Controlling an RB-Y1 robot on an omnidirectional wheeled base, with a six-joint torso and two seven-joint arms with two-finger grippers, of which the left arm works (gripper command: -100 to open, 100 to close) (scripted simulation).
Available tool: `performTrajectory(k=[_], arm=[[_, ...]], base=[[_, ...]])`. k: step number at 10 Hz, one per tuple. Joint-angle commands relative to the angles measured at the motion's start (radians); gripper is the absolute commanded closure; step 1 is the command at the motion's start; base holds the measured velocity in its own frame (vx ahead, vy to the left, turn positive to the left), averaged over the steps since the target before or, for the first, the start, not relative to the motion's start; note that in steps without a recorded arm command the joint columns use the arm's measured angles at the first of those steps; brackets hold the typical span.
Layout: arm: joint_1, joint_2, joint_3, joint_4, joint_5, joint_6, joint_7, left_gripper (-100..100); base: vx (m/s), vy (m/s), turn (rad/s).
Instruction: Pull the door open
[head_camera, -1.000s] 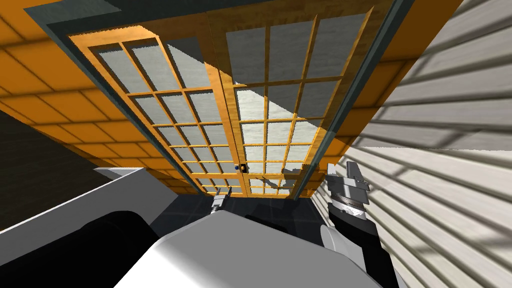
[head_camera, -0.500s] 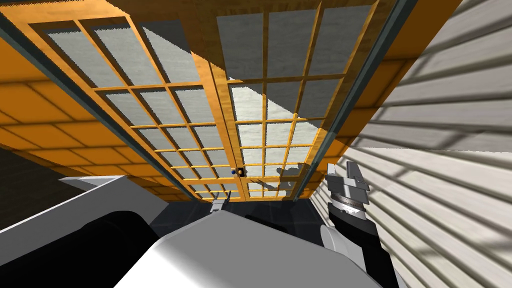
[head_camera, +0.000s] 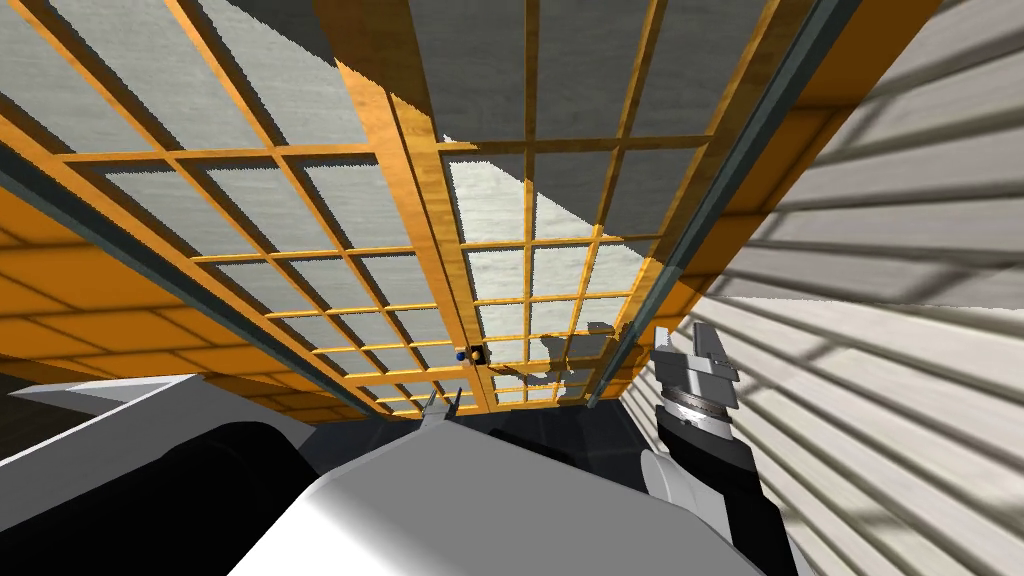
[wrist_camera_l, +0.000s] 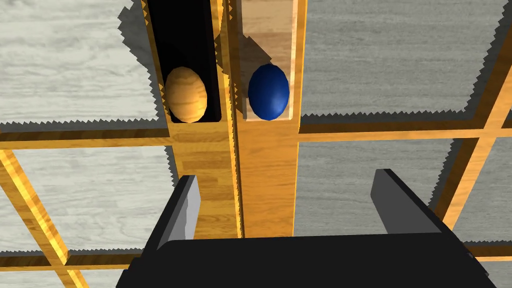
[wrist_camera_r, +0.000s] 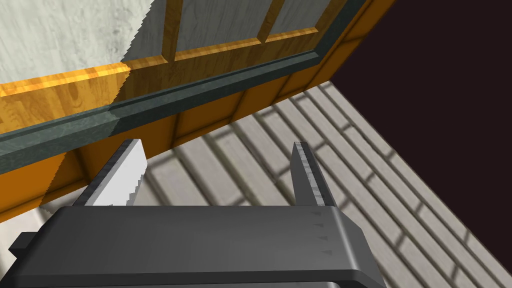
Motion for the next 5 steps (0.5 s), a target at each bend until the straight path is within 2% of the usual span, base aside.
performTrajectory(k=[1,5], arm=[[0.011,0.005,0.009,0.011,0.004,0.003,-0.003,-100],[0.028,0.016,0.033,0.032,0.013,0.013,-0.01,-100]], base=[[-0.09,-0.036,0.031],[-0.149,-0.021,0.022]])
